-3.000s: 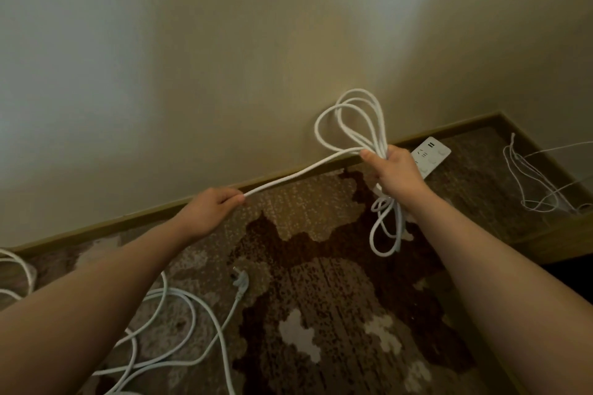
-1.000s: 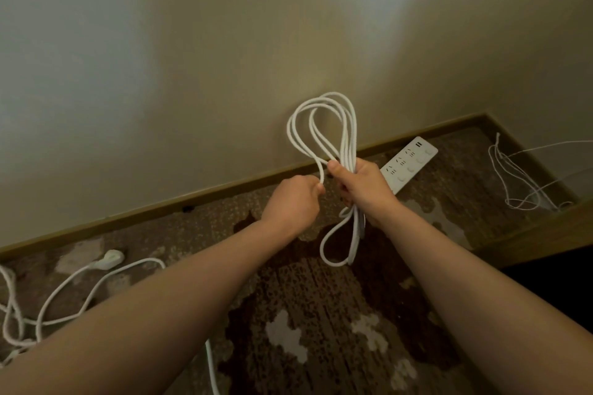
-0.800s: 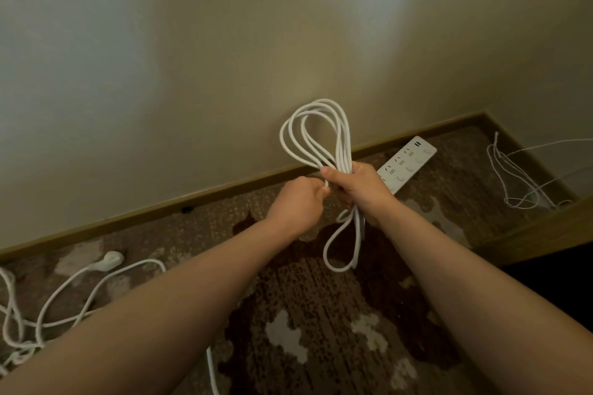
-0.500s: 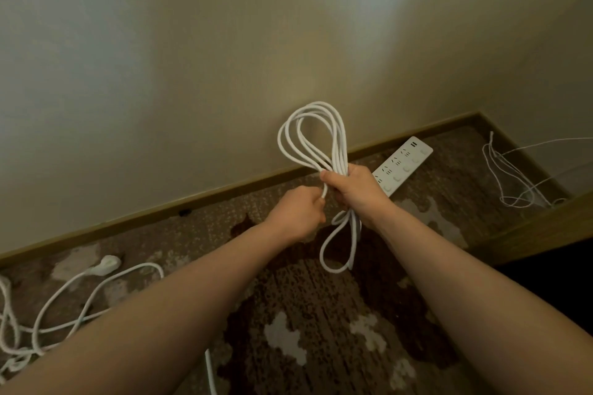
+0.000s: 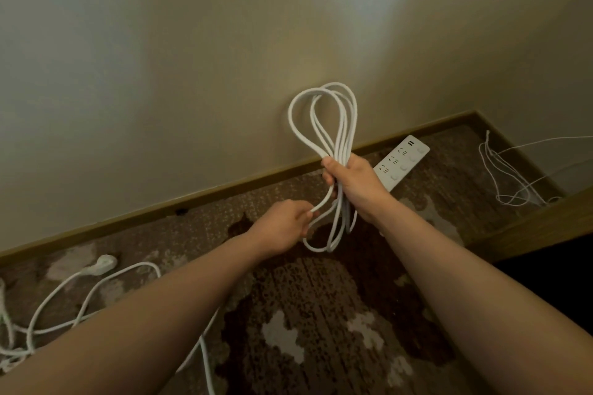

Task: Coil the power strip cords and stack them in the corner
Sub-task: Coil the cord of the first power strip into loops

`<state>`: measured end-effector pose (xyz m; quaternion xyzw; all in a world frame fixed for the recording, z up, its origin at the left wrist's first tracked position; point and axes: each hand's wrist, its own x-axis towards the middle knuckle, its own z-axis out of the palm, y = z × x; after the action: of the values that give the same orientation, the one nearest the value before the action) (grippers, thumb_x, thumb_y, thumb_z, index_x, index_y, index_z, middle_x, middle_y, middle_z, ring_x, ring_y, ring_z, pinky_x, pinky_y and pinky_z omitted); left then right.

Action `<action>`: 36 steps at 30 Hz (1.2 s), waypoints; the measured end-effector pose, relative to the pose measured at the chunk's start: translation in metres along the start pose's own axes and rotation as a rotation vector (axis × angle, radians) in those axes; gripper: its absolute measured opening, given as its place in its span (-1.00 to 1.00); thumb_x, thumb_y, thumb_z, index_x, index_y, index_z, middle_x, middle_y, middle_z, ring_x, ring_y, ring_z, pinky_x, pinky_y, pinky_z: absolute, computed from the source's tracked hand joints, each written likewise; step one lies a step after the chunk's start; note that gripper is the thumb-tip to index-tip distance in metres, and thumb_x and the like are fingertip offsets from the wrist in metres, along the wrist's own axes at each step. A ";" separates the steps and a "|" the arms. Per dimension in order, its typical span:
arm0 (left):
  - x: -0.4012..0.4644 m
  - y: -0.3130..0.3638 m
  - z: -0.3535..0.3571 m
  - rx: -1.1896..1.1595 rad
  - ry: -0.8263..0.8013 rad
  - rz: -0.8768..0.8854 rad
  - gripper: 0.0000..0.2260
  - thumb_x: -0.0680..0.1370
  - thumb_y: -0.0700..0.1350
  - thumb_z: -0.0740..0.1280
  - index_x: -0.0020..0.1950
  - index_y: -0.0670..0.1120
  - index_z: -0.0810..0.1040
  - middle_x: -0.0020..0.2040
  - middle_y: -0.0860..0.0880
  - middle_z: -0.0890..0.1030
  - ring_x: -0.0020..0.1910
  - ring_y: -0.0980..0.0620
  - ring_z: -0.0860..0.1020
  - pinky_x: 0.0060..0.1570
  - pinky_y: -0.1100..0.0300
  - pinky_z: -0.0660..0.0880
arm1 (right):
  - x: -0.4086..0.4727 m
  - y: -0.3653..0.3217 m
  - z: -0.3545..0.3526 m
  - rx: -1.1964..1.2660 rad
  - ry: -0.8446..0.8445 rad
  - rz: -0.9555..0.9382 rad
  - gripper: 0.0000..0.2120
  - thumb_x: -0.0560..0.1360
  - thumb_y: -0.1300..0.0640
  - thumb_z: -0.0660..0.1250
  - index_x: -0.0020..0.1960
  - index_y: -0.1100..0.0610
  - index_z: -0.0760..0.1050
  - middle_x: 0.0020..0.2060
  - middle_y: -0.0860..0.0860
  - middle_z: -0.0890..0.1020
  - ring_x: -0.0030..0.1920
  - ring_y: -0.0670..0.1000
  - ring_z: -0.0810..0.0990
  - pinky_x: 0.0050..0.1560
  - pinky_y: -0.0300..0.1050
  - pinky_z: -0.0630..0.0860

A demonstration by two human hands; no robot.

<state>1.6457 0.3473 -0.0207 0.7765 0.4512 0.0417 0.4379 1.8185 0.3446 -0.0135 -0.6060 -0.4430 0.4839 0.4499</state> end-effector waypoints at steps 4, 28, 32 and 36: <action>-0.003 -0.011 -0.004 -0.100 0.022 -0.052 -0.76 0.62 -0.08 0.14 -0.06 -0.08 0.58 -0.37 0.05 0.55 -0.41 0.11 0.47 -0.25 0.14 0.44 | -0.002 -0.007 -0.001 0.079 -0.048 -0.003 -0.85 0.66 0.16 0.21 -0.08 0.15 0.42 -0.41 -0.01 0.49 -0.33 0.03 0.56 -0.10 0.07 0.55; -0.038 -0.085 -0.042 0.140 -0.164 -0.082 -0.80 0.57 -0.04 0.27 -0.17 0.04 0.66 -0.43 0.14 0.49 -0.45 0.34 0.44 -0.41 0.46 0.32 | 0.014 -0.008 -0.020 -0.204 0.069 -0.064 -0.91 0.63 0.16 0.27 -0.06 0.09 0.45 -0.39 0.01 0.45 -0.45 -0.02 0.42 -0.40 -0.05 0.42; -0.039 -0.087 -0.050 0.114 -0.149 -0.093 -0.80 0.58 -0.06 0.26 -0.14 0.00 0.66 -0.44 0.12 0.47 -0.48 0.31 0.42 -0.44 0.44 0.30 | 0.016 -0.011 -0.022 -0.231 0.085 -0.092 -0.90 0.63 0.16 0.27 -0.08 0.09 0.47 -0.36 -0.03 0.47 -0.42 -0.09 0.45 -0.35 -0.16 0.39; -0.035 -0.088 -0.059 0.024 -0.135 -0.110 -0.80 0.59 -0.06 0.26 -0.14 0.01 0.65 -0.47 0.11 0.45 -0.50 0.25 0.39 -0.43 0.37 0.30 | 0.023 -0.013 -0.036 -0.385 0.158 -0.118 -0.88 0.60 0.08 0.32 -0.11 0.01 0.48 -0.32 -0.01 0.52 -0.32 -0.05 0.51 -0.28 -0.10 0.45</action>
<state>1.5392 0.3776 -0.0362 0.7568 0.4629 -0.0401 0.4598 1.8556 0.3652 -0.0004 -0.6900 -0.5253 0.3141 0.3865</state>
